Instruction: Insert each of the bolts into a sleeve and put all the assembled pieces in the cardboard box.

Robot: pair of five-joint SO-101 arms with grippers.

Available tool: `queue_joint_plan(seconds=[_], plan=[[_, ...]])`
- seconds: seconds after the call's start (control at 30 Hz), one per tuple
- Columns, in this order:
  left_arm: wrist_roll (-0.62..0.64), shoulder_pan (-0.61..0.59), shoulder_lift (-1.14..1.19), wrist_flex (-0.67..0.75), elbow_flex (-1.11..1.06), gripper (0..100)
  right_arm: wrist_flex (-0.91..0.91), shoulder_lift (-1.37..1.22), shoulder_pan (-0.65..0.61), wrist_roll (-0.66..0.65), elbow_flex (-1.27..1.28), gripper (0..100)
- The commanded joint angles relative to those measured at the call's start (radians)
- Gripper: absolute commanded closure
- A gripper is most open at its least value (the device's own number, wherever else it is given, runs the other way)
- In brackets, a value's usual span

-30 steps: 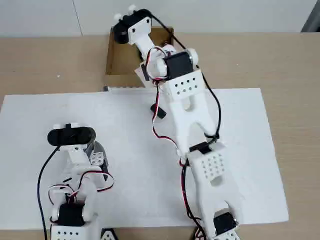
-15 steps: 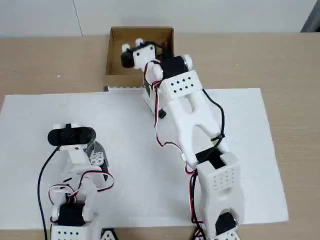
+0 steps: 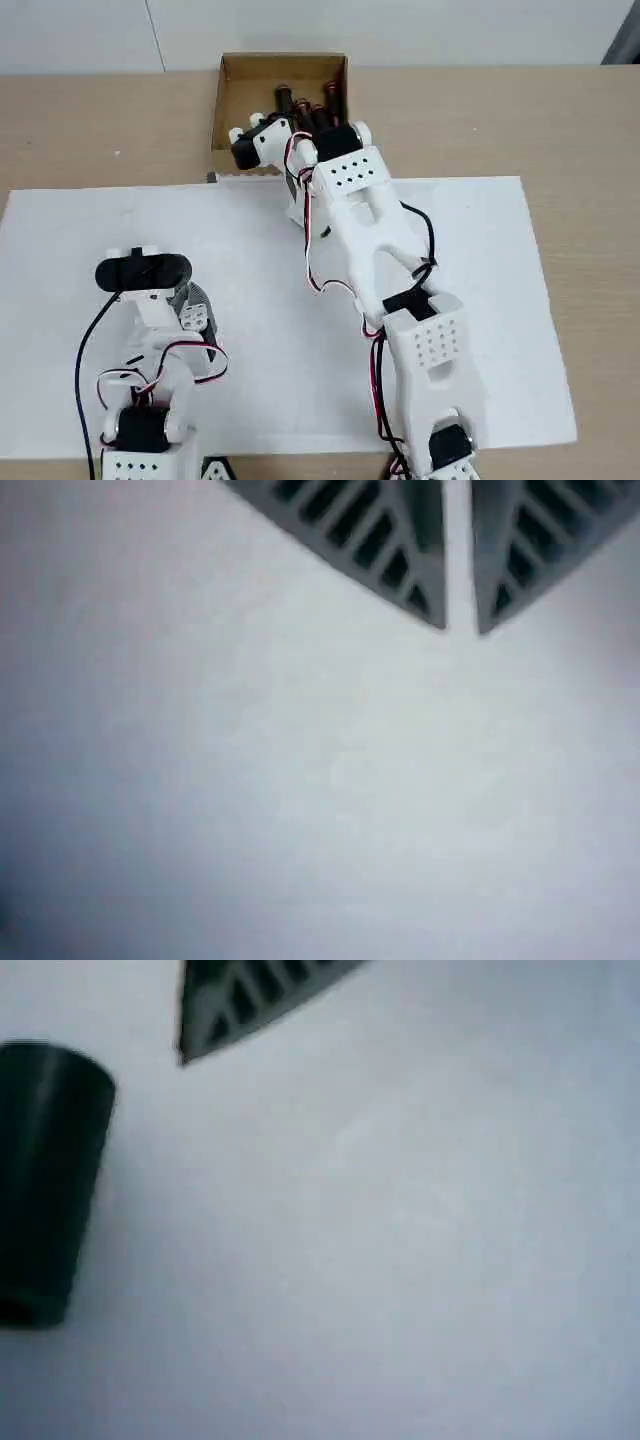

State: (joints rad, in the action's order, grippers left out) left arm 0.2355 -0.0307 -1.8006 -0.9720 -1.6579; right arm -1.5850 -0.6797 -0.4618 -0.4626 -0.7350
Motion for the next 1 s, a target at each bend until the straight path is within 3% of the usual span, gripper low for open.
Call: queue_joint_plan(seconds=[0.0, 0.43, 0.6, 0.67, 0.87, 0.97], plan=[[0.002, -0.003, -0.008, 0.012, 0.004, 99, 0.056, -0.004, 0.010, -0.020, -0.006, 84.2], [0.002, -0.003, -0.008, 0.012, 0.004, 99, 0.107, -0.165, 0.015, -0.048, -0.006, 85.0], [0.002, -0.003, -0.008, 0.012, 0.004, 99, 0.102, -0.176, 0.013, -0.041, -0.006, 99.8], [0.002, -0.003, -0.008, 0.012, 0.004, 99, 0.085, -0.174, 0.013, -0.041, -0.017, 98.8], [-0.002, -0.003, -0.008, 0.012, 0.004, 99, -0.070, -0.174, 0.013, -0.038, -0.213, 99.2], [-0.005, 0.000, -0.008, 0.012, 0.004, 99, -0.101, -0.171, 0.031, 0.032, -0.327, 99.5]])
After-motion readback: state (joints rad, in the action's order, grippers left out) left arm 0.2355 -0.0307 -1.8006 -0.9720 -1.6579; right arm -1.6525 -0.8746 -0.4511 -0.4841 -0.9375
